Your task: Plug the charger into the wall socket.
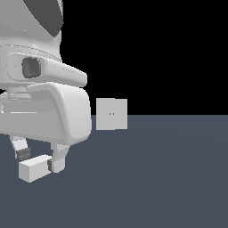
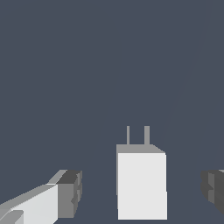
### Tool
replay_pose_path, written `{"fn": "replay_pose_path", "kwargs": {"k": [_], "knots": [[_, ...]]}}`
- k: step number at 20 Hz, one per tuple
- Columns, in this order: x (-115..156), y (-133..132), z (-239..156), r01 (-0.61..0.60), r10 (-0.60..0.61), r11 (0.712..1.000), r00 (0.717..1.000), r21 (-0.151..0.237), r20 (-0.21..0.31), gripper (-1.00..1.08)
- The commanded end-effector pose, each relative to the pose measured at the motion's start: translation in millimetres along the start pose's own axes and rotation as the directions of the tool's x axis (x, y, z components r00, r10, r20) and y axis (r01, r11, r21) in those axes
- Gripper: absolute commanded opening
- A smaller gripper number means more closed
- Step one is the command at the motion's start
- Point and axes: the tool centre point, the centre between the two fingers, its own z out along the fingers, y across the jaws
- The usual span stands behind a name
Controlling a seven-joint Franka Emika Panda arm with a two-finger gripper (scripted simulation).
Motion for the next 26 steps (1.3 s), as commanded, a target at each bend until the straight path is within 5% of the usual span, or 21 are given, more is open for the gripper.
{"fn": "replay_pose_path", "kwargs": {"k": [1,6,7,26], "knots": [[-0.4,-0.4,8.4,-0.001,0.001,1.000,1.000,0.000,-0.001,1.00],[-0.5,-0.8,14.4,-0.002,0.002,1.000,1.000,0.000,-0.001,1.00],[-0.5,-0.8,14.4,-0.002,0.002,1.000,1.000,0.000,-0.001,-1.00],[8.6,6.9,8.8,0.037,-0.037,0.999,0.999,0.002,-0.002,-1.00]]}}
